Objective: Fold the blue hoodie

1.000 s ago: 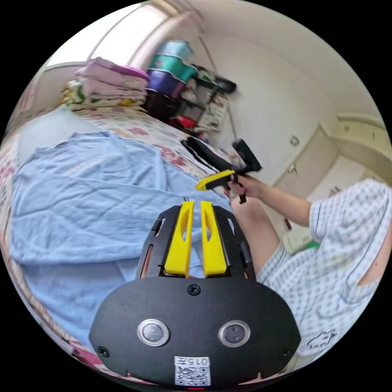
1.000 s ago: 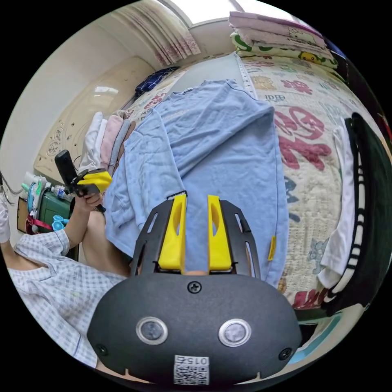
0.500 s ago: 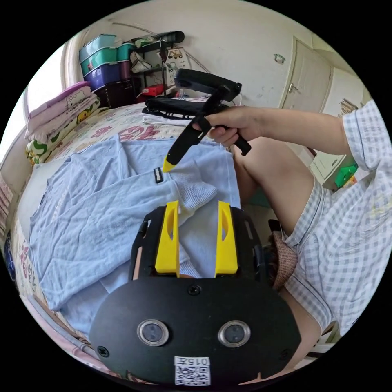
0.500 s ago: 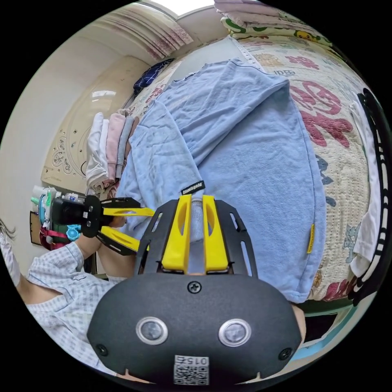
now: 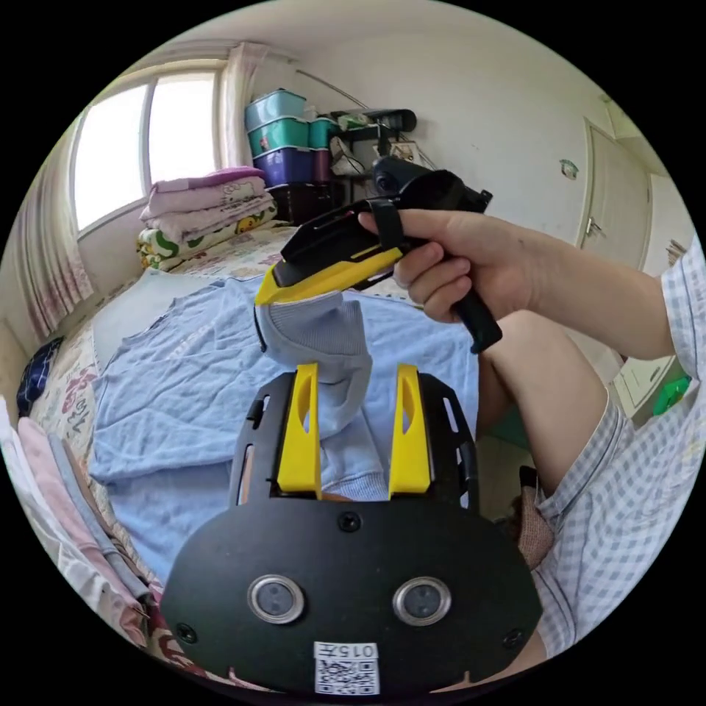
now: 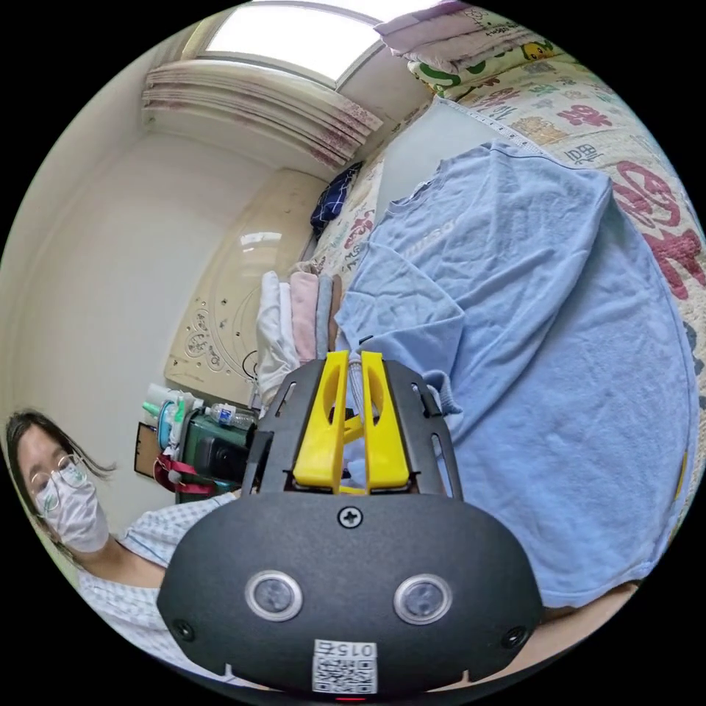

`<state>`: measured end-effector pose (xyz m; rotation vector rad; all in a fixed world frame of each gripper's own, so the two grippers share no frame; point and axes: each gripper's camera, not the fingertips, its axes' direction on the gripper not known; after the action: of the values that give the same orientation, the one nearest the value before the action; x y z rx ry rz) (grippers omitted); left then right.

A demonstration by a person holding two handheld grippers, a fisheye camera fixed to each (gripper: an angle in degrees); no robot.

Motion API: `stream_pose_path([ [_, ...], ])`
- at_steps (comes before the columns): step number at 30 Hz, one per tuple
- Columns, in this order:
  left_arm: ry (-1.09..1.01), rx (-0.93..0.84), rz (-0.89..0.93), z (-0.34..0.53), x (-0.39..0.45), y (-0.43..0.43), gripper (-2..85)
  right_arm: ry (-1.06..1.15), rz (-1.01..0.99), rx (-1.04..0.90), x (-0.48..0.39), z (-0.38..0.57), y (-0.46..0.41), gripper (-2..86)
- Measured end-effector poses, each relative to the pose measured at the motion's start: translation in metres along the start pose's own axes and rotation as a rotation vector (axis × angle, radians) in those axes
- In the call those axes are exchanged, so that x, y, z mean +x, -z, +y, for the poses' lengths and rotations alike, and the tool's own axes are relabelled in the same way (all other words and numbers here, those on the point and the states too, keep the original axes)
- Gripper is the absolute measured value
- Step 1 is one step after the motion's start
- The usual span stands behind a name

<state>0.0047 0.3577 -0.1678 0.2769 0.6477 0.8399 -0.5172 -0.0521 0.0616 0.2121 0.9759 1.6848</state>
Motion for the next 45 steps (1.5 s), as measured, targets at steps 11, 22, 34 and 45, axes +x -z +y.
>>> stream_pose_path([
  [11,0.11,-0.183,-0.089,0.005,-0.035,-0.023,13.0,-0.008,0.077,-0.047,-0.005,0.01,-0.027,1.1],
  [22,0.32,-0.025,0.106,0.02,-0.093,-0.002,5.2,0.266,0.64,-0.216,-0.01,0.069,-0.042,0.0],
  [34,-0.227,-0.048,-0.031,0.011,-0.008,-0.01,3.5,0.263,0.305,0.042,-0.013,0.101,0.025,11.3],
  [45,-0.352,-0.067,-0.079,0.012,0.014,-0.024,2.3,0.078,0.334,0.029,0.003,0.1,0.013,5.4],
])
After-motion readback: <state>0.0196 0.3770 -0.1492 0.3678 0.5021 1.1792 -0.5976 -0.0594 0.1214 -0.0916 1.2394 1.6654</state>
